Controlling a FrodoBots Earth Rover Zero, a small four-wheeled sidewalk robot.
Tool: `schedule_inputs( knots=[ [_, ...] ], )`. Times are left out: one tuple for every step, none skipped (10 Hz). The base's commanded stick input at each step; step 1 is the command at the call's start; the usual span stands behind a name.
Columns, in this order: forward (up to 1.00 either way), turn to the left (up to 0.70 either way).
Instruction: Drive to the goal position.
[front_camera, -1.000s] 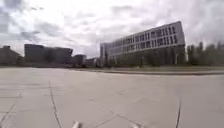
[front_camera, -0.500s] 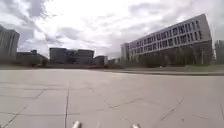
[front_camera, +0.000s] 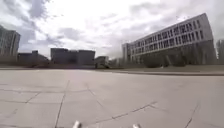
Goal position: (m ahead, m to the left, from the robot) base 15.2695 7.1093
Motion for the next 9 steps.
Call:
schedule_inputs(
  knots=[
    [0.7,0.23],
    [0.7,0.35],
    [0.7,0.35],
    [0.7,0.35],
    [0.7,0.35],
    [0.7,0.35],
    [0.7,0.25],
    [0.7,0.02],
    [0.7,0.01]
  ],
)
